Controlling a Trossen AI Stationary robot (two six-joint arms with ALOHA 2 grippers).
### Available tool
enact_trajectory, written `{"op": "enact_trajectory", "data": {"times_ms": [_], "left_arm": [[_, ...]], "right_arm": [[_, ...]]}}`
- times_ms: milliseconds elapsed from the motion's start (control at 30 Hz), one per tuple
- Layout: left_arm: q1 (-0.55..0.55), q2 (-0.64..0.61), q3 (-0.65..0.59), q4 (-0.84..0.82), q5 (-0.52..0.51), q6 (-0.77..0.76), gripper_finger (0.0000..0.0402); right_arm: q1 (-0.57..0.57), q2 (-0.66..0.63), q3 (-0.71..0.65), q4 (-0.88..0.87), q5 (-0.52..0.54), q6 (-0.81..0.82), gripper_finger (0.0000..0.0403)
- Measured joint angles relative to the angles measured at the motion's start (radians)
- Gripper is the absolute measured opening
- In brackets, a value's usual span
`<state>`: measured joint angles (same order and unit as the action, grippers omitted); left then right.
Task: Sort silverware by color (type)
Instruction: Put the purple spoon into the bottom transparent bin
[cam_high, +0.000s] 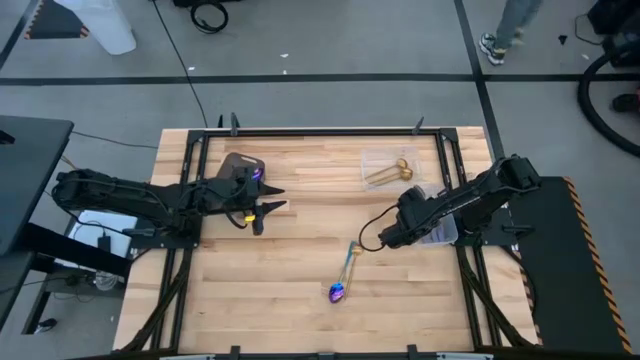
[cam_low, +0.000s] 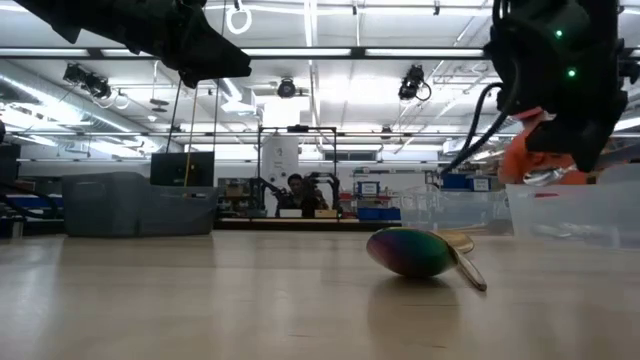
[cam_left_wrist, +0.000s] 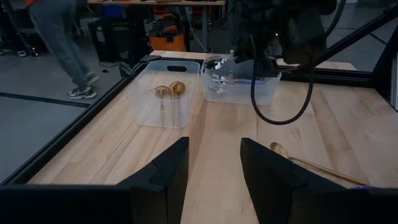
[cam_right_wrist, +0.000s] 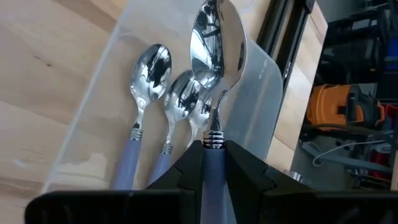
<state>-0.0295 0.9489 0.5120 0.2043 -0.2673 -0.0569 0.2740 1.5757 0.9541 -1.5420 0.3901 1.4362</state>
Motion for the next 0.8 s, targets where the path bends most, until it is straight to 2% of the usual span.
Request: {"op": "enact_trajectory", "data": {"times_ms": [800], "left_arm": [[0.0, 0.0, 0.0, 0.0, 0.0, 0.0, 0.0153]], "right_arm": [[0.076, 0.0, -0.141, 0.145, -0.018, 0.117, 0.0063]]}}
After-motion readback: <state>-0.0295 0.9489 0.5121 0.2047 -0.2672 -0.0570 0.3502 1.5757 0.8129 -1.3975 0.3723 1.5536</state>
